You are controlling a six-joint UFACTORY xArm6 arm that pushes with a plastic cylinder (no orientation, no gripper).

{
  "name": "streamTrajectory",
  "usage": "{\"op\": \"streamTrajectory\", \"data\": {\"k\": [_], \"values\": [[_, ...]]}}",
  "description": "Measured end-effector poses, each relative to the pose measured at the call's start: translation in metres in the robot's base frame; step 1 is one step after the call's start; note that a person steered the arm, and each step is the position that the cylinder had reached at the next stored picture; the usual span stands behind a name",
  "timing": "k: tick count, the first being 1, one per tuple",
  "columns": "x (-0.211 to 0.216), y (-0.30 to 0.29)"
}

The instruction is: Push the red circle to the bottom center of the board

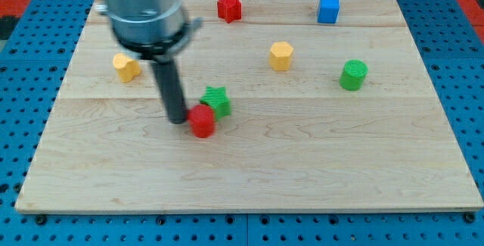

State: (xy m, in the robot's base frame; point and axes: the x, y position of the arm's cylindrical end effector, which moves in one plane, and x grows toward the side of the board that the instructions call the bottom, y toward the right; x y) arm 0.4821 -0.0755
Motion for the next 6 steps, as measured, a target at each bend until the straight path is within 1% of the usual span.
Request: {"op": "streamTrajectory", "data": {"k": [2,3,4,5,6], "values": [[0.000,0.001],[-0.003,0.013],[-0.014,0.026],[-0.009,0.045],[0.029,0.049]]}}
